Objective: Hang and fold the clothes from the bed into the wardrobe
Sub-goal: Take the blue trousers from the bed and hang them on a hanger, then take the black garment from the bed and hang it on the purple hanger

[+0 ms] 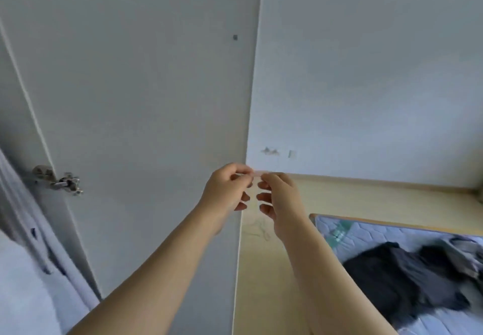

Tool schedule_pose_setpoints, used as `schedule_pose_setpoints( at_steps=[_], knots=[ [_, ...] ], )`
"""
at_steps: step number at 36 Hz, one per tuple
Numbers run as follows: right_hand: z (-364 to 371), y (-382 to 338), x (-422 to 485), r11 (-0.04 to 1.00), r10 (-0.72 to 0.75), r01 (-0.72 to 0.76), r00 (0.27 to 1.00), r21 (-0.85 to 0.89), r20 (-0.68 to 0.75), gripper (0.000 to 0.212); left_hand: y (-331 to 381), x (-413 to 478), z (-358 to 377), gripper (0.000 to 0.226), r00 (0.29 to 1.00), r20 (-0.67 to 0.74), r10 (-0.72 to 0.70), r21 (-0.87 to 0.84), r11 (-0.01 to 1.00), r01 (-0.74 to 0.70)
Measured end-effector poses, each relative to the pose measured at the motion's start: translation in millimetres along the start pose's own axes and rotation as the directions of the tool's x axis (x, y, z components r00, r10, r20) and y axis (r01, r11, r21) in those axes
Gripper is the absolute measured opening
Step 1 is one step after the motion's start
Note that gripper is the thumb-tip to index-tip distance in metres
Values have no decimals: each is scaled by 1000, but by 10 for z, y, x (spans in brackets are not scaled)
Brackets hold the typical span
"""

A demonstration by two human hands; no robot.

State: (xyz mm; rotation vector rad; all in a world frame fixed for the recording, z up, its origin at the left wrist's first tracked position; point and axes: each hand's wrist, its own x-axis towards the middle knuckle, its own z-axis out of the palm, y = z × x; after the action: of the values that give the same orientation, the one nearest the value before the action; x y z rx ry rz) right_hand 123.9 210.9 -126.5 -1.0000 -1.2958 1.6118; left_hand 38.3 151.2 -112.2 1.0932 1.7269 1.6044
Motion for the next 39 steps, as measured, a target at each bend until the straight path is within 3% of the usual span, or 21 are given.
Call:
schedule_pose_setpoints(
  at_steps=[10,17,32,39],
  knots=[
    [-2005,268,533,995,99,-104,928,4,-358,17,-218,450,1996,8,952,296,-75,8,997,76],
    [-3128,611,649,975,222,-195,793,109,-567,9,-546,631,3204,12,856,495,-146,110,988,105],
    [-4536,1157,977,920,386,-236,409,313,-827,11,-1207,1114,5213,15,486,820,-302,306,949,73],
    [-4864,1561,1080,870,484,-250,268,425,-833,10,-1644,1199,5759,15,385,845,-371,404,915,-4]
  ],
)
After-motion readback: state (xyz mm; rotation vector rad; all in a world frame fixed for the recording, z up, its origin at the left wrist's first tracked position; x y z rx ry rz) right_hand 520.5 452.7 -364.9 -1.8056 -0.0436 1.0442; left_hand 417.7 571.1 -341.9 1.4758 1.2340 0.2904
